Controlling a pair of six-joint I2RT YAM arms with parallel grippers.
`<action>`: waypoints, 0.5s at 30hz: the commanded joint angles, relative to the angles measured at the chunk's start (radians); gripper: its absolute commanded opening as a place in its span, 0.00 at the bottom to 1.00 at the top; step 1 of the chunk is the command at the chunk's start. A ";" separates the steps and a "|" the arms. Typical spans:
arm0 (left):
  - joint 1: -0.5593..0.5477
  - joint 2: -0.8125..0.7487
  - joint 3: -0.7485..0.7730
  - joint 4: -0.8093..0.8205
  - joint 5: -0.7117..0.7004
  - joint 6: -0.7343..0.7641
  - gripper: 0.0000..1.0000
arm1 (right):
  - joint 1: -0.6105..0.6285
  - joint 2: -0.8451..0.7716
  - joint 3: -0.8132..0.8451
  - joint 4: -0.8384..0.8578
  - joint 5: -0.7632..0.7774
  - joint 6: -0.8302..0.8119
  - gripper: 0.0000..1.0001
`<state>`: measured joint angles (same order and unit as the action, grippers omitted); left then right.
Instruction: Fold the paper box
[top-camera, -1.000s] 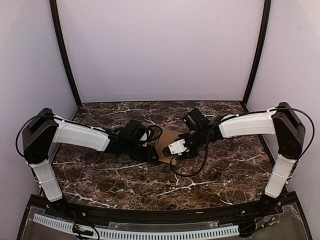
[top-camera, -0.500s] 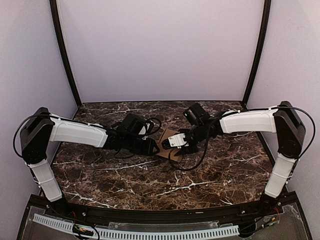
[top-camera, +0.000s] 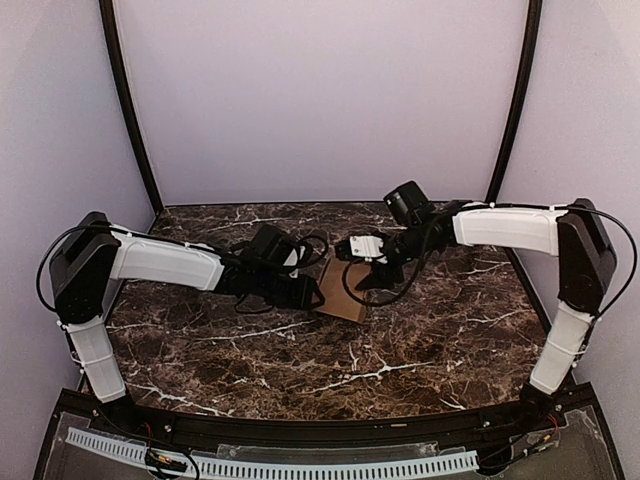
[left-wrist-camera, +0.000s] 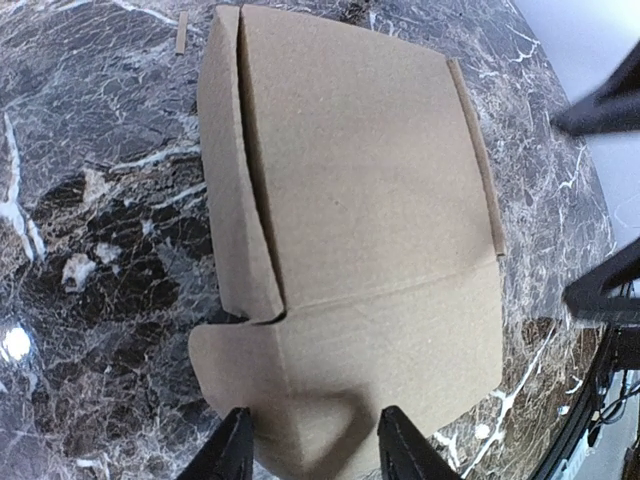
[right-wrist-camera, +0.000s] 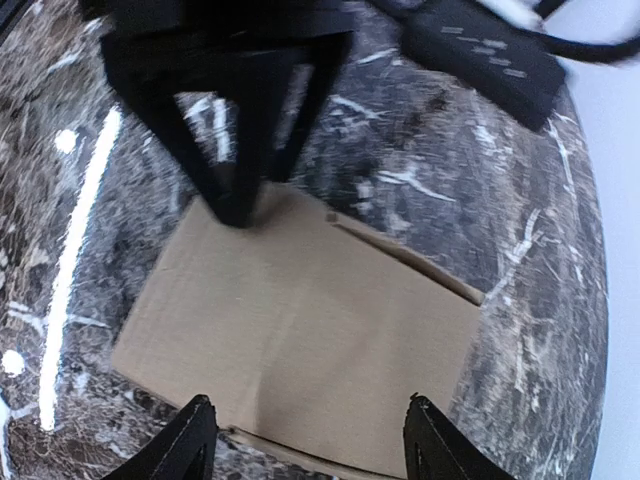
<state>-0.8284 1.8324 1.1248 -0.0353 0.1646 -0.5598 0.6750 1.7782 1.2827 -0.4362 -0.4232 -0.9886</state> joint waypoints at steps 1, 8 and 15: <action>0.005 -0.001 0.035 -0.050 0.006 0.017 0.44 | -0.103 0.046 0.130 0.021 -0.121 0.183 0.66; 0.005 -0.004 0.045 -0.073 0.018 0.003 0.44 | -0.208 0.281 0.373 -0.018 -0.243 0.434 0.69; 0.005 -0.011 0.038 -0.084 0.036 -0.008 0.44 | -0.234 0.408 0.487 -0.149 -0.350 0.495 0.69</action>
<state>-0.8284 1.8328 1.1515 -0.0795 0.1795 -0.5602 0.4419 2.1685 1.7309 -0.4953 -0.6754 -0.5655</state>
